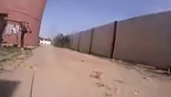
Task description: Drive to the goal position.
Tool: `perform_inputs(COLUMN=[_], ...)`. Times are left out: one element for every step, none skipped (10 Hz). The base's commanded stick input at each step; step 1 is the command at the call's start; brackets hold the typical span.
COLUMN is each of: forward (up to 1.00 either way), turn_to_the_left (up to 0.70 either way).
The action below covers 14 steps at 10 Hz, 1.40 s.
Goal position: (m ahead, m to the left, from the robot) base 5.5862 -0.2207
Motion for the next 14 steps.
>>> perform_inputs(forward=[1.00, 1.00, 1.00, 1.00, 1.00, 1.00, 1.00, 1.00, 1.00, 1.00, 1.00, 1.00, 1.00, 1.00], turn_to_the_left=[0.22, 0.07, 0.00, 0.00, 0.00, 0.00, 0.00, 0.00, 0.00, 0.00, 0.00, 0.27, 0.27, 0.27])
